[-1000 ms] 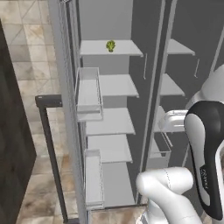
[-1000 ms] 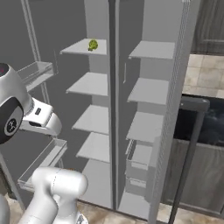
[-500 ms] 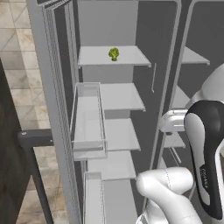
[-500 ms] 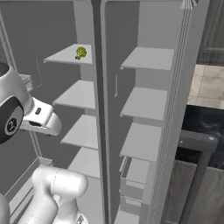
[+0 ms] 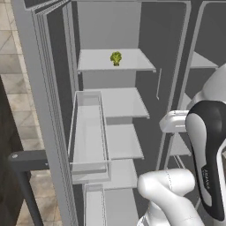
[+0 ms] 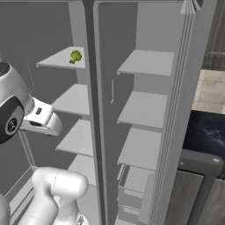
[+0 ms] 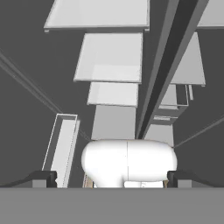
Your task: Gather the corn and broccoli from the fridge and place them on a tray on the dining counter. Then gather the steak and fish from the fridge and place them on the other tray.
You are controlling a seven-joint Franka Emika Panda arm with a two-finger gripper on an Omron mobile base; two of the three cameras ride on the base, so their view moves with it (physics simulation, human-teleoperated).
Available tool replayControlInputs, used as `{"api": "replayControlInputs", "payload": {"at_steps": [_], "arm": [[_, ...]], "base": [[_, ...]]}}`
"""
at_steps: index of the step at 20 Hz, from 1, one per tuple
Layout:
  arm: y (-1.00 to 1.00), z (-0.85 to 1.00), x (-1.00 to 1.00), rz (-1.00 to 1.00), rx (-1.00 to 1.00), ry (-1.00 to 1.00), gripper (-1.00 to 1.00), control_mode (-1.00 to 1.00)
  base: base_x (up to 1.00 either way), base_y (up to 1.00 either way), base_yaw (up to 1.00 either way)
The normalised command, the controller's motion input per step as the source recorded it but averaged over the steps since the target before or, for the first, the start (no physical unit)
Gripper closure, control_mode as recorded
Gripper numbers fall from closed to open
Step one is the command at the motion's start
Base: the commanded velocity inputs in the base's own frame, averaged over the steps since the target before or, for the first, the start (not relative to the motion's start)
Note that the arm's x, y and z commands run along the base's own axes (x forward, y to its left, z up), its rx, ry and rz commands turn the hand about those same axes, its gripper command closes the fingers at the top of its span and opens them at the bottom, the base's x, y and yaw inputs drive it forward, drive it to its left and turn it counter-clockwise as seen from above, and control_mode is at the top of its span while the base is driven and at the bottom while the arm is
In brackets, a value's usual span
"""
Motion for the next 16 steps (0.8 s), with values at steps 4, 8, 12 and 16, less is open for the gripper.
{"api": "replayControlInputs", "payload": {"at_steps": [4, 8, 12, 16], "arm": [[0.00, 0.00, 0.00, 0.00, 0.00, 0.00, -1.00, 1.00], [0.00, 0.53, -0.08, 0.00, -0.04, -0.14, -1.00, -1.00], [0.00, 0.62, 0.01, 0.02, -0.06, -0.05, -1.00, -1.00], [0.00, 0.34, 0.06, 0.00, 0.00, 0.01, -1.00, -1.00]], "base": [[-0.23, 0.00, 0.00], [0.00, 0.00, 0.00], [0.00, 0.00, 0.00], [0.00, 0.00, 0.00]]}}
